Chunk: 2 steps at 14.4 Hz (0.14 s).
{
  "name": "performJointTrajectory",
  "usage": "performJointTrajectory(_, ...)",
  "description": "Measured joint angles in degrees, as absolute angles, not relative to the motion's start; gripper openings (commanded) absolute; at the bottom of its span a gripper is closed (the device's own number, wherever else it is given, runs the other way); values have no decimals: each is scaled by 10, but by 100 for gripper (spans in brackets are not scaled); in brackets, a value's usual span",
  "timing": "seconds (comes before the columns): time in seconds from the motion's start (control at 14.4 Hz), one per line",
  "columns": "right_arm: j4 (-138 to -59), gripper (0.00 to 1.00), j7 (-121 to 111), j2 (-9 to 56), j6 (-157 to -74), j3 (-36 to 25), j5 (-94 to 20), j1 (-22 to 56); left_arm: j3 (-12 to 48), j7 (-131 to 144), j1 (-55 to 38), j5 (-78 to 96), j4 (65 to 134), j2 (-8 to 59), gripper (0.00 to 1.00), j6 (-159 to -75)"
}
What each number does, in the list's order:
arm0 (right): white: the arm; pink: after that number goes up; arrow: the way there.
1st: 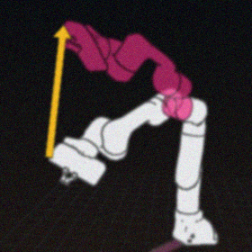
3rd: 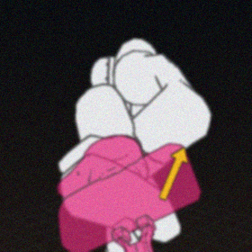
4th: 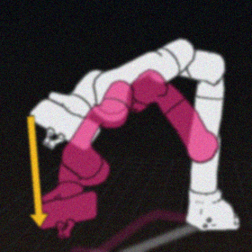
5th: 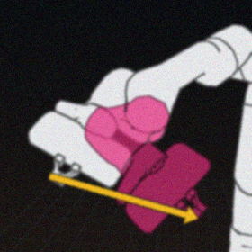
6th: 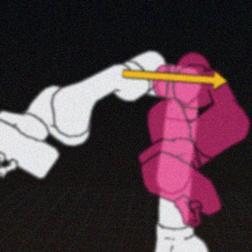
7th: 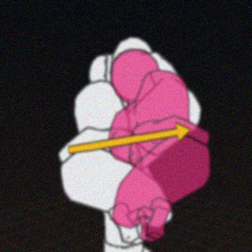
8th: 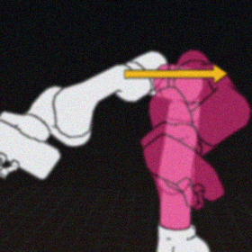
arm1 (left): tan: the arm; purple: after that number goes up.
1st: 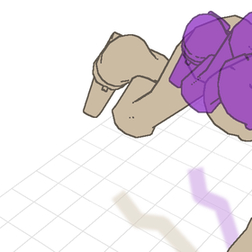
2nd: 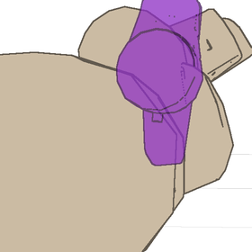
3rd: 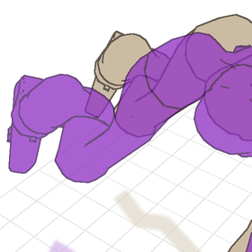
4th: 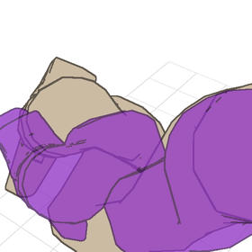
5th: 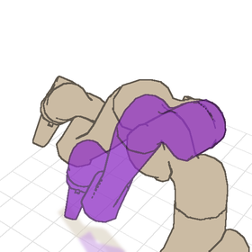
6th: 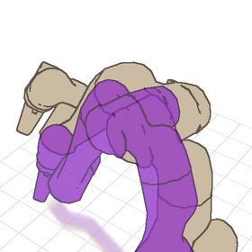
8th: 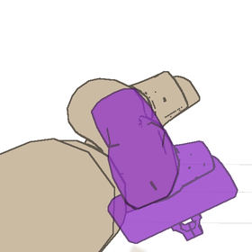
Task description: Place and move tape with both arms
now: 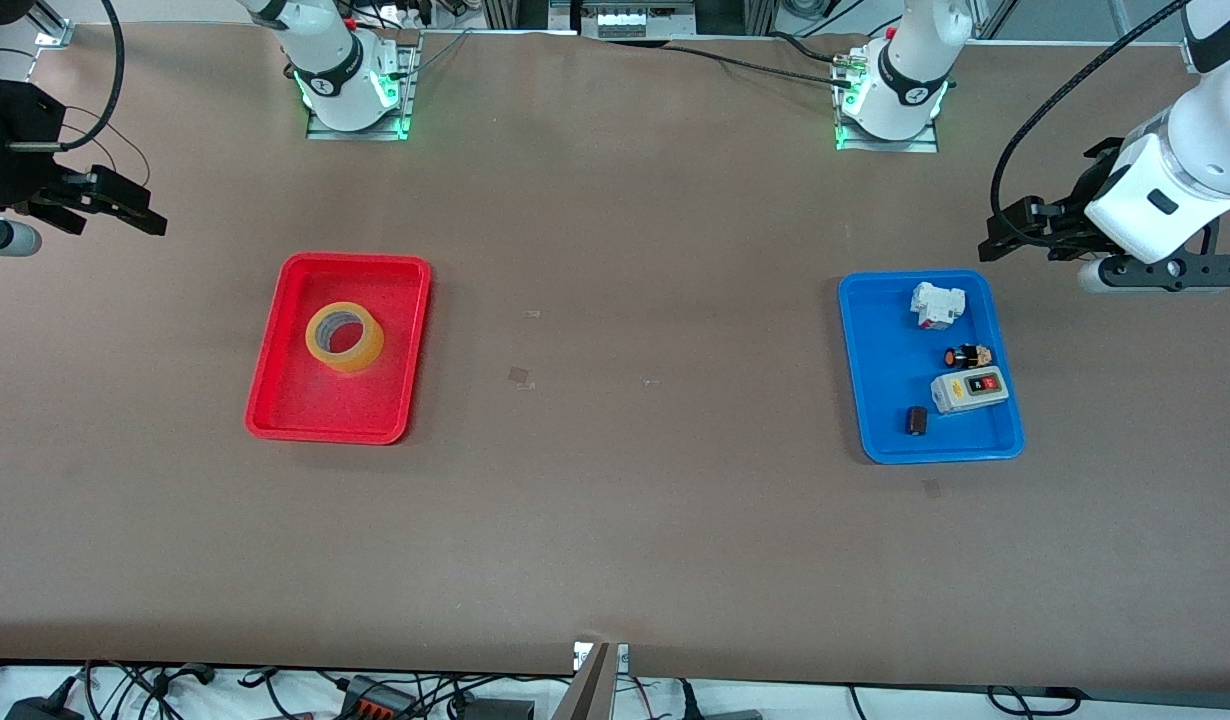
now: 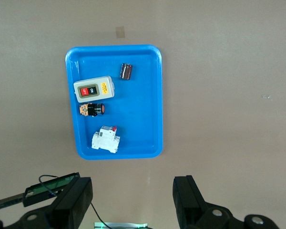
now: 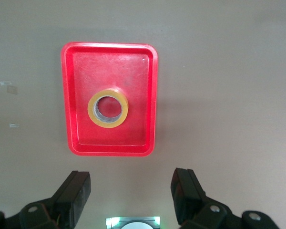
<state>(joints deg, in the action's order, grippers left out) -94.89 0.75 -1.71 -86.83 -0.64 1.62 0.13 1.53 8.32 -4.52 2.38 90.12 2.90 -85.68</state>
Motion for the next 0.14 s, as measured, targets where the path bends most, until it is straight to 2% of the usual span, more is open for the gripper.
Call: performJointTrajectory(0.14, -949, 99, 6, -17, -868, -6, 14, 1, 15, 83, -45, 24, 901, 29, 100, -857)
